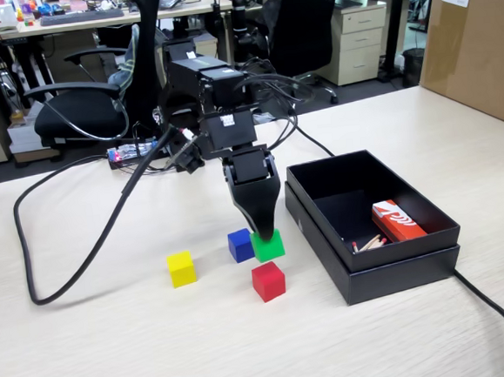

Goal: Put the green cube on top of the red cube

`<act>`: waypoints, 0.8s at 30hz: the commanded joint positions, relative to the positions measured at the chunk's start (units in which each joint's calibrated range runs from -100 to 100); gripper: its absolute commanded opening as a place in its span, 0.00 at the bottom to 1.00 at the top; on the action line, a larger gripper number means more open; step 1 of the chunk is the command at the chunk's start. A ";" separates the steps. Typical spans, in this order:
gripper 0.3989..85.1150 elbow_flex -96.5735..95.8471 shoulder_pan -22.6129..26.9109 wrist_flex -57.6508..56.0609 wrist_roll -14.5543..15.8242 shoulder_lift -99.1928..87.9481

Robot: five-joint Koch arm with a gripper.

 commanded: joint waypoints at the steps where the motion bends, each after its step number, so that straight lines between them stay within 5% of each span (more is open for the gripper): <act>1: 0.01 3.87 0.00 1.71 -0.05 -1.17; 24: 0.01 0.24 -0.20 1.71 0.00 -1.40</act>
